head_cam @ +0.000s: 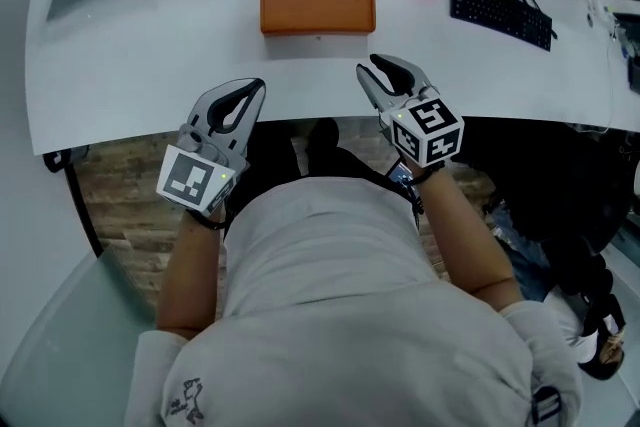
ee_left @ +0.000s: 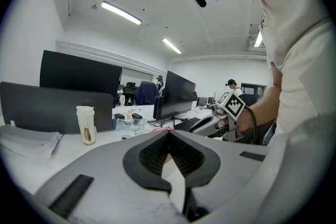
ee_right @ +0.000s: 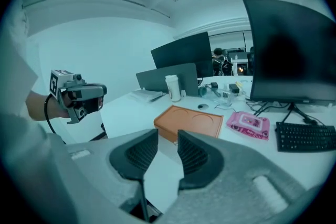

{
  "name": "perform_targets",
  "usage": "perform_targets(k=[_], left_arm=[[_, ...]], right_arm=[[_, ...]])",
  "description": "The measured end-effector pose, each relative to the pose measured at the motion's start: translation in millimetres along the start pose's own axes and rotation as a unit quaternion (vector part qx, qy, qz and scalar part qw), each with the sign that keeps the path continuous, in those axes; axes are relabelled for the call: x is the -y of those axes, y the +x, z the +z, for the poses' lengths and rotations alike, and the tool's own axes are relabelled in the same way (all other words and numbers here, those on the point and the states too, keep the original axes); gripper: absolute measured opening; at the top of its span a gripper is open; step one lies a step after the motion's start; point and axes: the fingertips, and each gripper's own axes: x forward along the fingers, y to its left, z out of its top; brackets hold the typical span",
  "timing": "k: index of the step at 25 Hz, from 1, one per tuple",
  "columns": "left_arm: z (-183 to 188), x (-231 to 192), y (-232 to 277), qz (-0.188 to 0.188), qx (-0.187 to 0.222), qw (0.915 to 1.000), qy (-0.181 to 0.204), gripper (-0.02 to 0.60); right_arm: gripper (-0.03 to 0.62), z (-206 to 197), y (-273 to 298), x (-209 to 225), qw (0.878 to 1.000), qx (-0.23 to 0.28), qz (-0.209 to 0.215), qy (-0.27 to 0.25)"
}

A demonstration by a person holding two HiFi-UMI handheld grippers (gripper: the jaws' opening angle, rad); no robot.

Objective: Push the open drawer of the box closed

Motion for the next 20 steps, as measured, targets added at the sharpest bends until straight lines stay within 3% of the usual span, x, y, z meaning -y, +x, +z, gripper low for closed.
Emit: perform_targets(k=[10, 20], left_arm=[[54, 35, -12, 0.022, 0.038, 0.9986, 0.031, 0.0], [112, 69, -9, 0.02, 0.073, 0.9948, 0.067, 0.0]], right_arm=[[0.114, 57, -64, -2, 0.998, 0.057, 0.0, -0.038], [0.084, 115, -110, -13, 0.99, 0.121, 0.007, -0.077]])
